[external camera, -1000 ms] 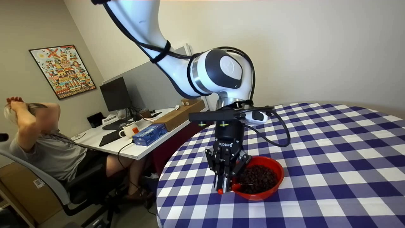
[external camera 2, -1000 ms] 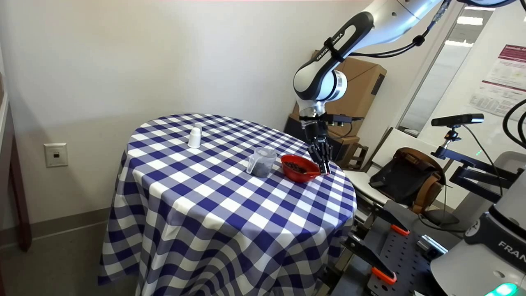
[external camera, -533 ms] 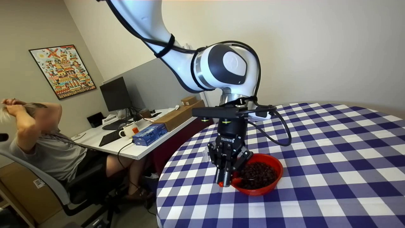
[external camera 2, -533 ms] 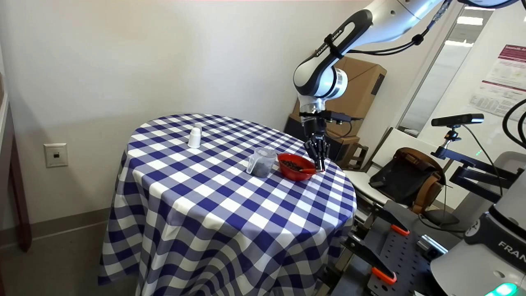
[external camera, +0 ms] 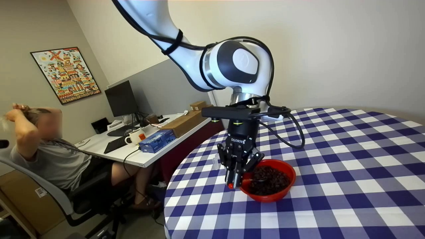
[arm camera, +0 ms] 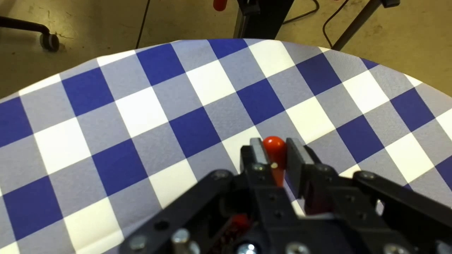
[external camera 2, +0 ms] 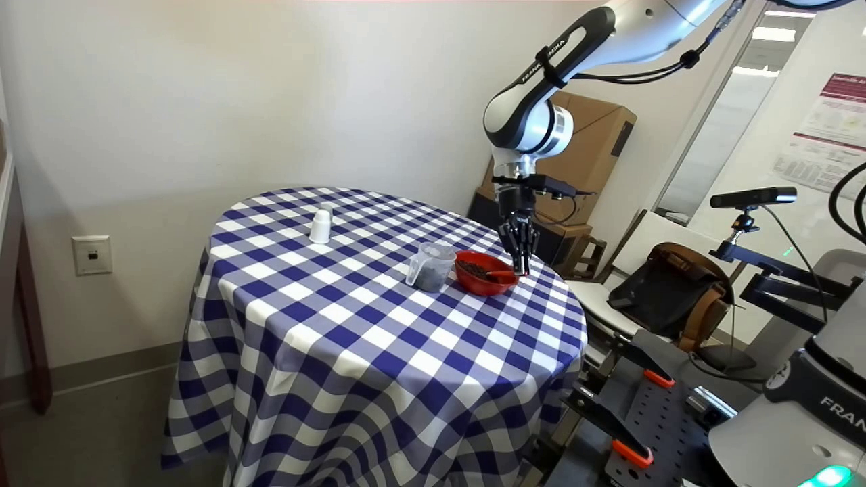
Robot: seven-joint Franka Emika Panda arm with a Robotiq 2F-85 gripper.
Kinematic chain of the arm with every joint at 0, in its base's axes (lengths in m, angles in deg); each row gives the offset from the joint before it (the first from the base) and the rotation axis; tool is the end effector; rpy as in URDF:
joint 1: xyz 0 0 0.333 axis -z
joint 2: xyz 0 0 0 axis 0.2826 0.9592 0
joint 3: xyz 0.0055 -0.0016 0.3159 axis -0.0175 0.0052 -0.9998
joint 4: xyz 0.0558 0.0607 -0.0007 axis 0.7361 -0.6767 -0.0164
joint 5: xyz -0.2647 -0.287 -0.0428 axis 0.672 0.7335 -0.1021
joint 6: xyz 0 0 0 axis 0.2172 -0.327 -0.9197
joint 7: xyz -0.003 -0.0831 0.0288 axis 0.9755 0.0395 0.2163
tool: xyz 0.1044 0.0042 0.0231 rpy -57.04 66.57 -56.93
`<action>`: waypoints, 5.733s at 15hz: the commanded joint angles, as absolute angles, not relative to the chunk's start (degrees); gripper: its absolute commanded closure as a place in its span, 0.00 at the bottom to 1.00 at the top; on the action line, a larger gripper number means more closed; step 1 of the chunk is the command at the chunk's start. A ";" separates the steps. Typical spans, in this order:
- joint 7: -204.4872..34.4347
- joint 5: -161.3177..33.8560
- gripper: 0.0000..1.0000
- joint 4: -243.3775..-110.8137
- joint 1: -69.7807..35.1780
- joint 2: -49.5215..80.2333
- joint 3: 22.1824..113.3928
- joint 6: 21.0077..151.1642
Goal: Use the spoon on the table to scoop some of the contents in the red bowl into the clear jug
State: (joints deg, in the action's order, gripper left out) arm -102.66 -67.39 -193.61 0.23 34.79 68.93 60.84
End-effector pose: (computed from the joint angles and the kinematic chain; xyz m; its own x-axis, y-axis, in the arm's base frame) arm 0.5111 -0.2040 0.1373 0.8128 -0.1034 -0.5733 -0.1857 -0.9788 -0.0869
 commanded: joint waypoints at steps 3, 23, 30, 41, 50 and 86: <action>-105.55 -68.80 0.93 -194.21 1.09 33.42 69.09 60.18; -111.60 -71.48 0.93 -199.32 1.80 23.55 68.41 59.44; -110.45 -70.84 0.93 -199.86 -1.23 23.07 67.45 60.36; -108.42 -68.97 0.93 -199.23 -6.96 24.50 65.75 61.73; -107.71 -67.34 0.93 -199.65 -7.96 24.41 66.33 62.31; -108.32 -41.56 0.93 -206.94 -11.47 21.44 67.51 75.23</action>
